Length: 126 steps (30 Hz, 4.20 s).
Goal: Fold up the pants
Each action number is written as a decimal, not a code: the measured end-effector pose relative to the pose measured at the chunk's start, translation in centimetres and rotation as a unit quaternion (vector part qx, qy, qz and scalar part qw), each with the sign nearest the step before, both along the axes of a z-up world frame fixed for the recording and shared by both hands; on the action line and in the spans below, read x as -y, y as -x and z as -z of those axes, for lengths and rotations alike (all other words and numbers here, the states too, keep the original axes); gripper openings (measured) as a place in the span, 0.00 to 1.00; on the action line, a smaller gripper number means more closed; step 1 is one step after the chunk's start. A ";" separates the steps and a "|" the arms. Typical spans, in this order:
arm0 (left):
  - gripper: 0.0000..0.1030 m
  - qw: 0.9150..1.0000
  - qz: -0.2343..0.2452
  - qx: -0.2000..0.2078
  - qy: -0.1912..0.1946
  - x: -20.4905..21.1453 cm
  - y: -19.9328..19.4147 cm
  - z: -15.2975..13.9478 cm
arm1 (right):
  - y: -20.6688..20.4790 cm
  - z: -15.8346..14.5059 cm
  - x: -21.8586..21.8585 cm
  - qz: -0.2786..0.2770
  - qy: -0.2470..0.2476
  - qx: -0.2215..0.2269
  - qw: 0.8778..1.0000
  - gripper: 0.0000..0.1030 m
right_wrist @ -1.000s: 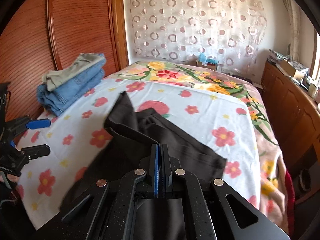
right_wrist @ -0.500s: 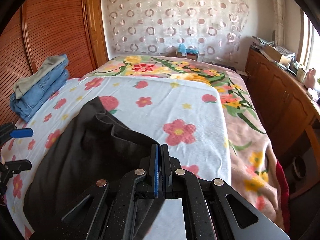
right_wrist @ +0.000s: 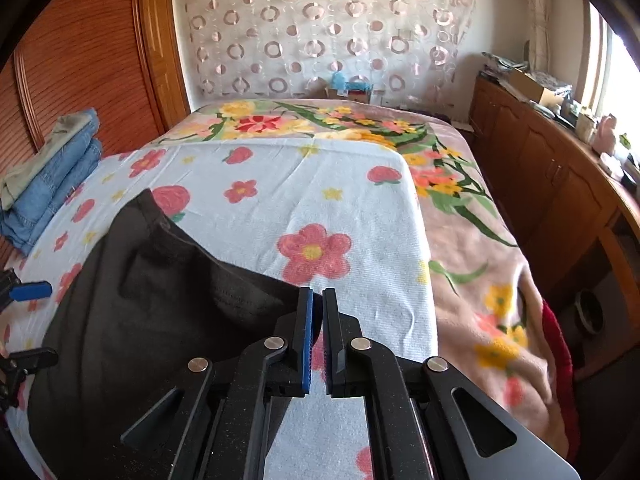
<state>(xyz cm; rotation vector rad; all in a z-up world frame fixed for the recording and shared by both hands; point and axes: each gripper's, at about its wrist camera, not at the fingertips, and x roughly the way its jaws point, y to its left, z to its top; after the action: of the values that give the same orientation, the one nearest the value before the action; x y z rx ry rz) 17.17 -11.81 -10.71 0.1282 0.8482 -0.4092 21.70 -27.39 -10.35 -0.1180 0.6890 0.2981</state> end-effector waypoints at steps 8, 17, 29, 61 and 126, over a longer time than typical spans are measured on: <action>0.80 1.000 -0.004 -0.008 -0.004 0.1 -0.1 0.6 | 0.5 0.0 -0.1 -0.019 -0.019 -0.003 1.000 0.28; 0.80 1.000 -0.004 -0.016 0.000 -0.1 -0.3 1.0 | -0.5 0.7 0.2 -0.014 0.005 -0.018 1.000 0.02; 0.80 1.000 -0.004 -0.016 -0.001 -0.1 -0.3 1.0 | 1.9 0.0 -0.5 0.013 0.013 0.009 1.000 0.23; 0.66 0.999 0.027 0.018 0.038 -1.0 8.3 -2.2 | 20.2 1.8 1.3 0.015 -0.065 -0.004 0.998 0.34; 0.17 0.994 0.059 -0.039 0.078 -0.9 10.4 1.3 | 20.5 4.0 -1.9 0.028 -0.045 -0.042 0.998 0.25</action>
<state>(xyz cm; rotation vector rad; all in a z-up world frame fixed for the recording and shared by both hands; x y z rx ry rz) 6.75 -10.94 -12.05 0.0171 0.8841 -0.5921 1.19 -25.51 -14.36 0.0008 0.7593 0.2807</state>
